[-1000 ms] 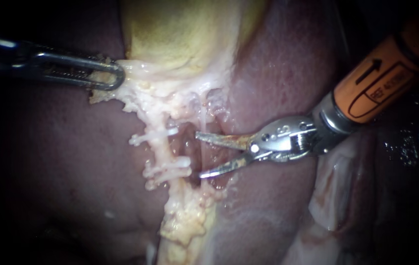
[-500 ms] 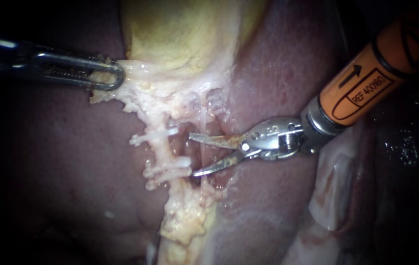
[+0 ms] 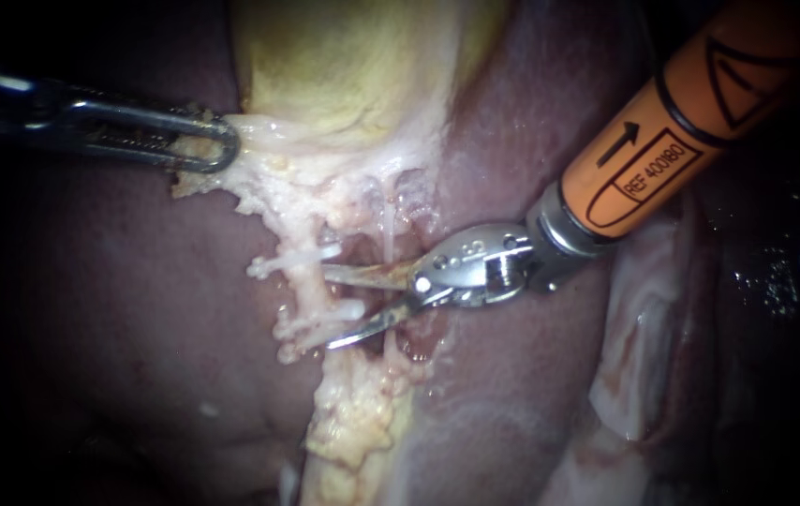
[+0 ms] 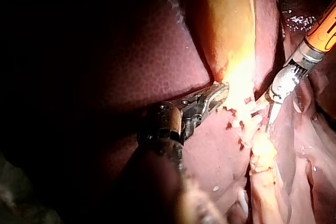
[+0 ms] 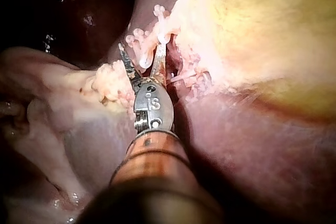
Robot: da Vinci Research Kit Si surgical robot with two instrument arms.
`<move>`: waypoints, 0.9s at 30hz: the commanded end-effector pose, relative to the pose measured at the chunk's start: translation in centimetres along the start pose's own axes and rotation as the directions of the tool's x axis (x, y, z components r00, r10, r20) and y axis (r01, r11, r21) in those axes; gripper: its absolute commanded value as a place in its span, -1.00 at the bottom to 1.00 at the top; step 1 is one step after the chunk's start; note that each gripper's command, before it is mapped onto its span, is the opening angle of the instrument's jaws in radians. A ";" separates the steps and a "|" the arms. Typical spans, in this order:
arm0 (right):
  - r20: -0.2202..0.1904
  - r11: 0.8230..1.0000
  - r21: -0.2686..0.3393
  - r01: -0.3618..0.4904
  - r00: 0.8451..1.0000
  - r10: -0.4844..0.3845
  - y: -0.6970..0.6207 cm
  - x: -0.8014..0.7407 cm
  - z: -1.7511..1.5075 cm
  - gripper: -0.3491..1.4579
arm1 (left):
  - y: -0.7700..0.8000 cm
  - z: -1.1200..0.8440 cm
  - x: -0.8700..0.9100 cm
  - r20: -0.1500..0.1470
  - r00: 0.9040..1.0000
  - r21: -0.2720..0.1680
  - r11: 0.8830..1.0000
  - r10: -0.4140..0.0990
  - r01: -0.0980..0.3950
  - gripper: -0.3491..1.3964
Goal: Go to the cutting position left tube
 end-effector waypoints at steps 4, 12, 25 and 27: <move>-0.020 1.000 0.004 -0.020 1.000 0.020 0.03 0.03 0.16 0.93 | 0.00 0.01 0.00 0.000 1.000 0.001 1.000 -0.001 0.001 -1.00; -0.075 0.998 0.024 -0.058 0.995 0.060 0.07 0.08 0.44 0.91 | 0.00 0.01 0.01 -0.001 1.000 0.001 1.000 -0.001 0.001 -1.00; -0.135 0.974 0.032 -0.223 0.965 0.225 0.16 0.22 0.66 0.95 | 0.01 0.04 0.01 -0.002 1.000 0.003 1.000 -0.001 0.001 -1.00; -0.134 0.969 0.036 -0.245 0.959 0.248 0.14 0.24 0.68 0.95 | 0.01 0.05 0.01 -0.002 1.000 0.003 1.000 -0.001 0.001 -1.00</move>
